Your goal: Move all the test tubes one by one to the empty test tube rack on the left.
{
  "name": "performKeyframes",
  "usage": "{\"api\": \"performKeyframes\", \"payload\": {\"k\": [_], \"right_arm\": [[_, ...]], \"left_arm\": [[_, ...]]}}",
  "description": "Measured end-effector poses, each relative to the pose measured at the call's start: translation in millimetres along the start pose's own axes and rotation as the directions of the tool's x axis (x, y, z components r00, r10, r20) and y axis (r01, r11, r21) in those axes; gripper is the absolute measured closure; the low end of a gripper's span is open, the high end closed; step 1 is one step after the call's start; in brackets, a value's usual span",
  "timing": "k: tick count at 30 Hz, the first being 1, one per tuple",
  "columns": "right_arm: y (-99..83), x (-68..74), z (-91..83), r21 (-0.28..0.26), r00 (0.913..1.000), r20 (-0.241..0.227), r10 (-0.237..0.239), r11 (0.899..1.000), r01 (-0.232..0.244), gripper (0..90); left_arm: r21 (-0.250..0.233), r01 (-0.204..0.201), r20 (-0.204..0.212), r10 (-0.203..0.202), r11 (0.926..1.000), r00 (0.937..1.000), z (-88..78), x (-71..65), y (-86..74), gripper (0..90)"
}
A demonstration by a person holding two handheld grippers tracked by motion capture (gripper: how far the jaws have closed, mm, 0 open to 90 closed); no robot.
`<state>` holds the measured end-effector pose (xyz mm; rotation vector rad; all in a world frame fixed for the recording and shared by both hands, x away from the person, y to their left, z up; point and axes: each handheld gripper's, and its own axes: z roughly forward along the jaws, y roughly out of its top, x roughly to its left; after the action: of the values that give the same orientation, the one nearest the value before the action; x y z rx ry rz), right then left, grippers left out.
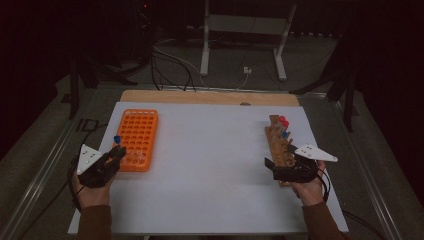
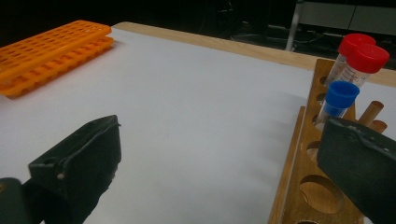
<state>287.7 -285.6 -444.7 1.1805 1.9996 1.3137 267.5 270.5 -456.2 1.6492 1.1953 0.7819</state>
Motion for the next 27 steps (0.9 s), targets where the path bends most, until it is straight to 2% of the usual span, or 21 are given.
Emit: {"api": "performKeyframes", "payload": {"k": [9, 14, 19, 23, 27], "right_arm": [[0.0, 0.3, 0.3, 0.0, 1.0, -0.002, -0.004, 1.0, 0.004, 0.0], [0.1, -0.1, 0.0, -0.001, 1.0, -0.003, -0.002, 1.0, 0.002, 0.0], [0.3, 0.9, 0.2, -0.001, 1.0, -0.006, -0.008, 1.0, 0.008, 0.0], [0.2, 0.2, 0.0, -0.001, 1.0, -0.005, -0.006, 1.0, 0.006, 0.0], [0.2, 0.6, 0.1, -0.002, 0.9999, -0.007, -0.009, 1.0, 0.009, 0.0]], "left_arm": [[0.038, 0.005, -0.009, -0.005, 0.9993, 0.9999, 14.8, 3.5, -8.9, 77.0], [0.093, -0.015, -0.011, 0.016, 0.9955, 0.9998, 18.3, 1.8, -15.9, 77.0], [0.165, -0.035, -0.009, 0.037, 0.9856, 0.9993, 22.4, 1.6, -21.8, 77.1], [0.185, -0.046, -0.003, 0.047, 0.9817, 0.9989, 23.3, 1.1, -22.4, 77.4], [0.222, -0.07, -0.004, 0.073, 0.9725, 0.9974, 25.9, -0.6, -25.0, 77.5]]}}
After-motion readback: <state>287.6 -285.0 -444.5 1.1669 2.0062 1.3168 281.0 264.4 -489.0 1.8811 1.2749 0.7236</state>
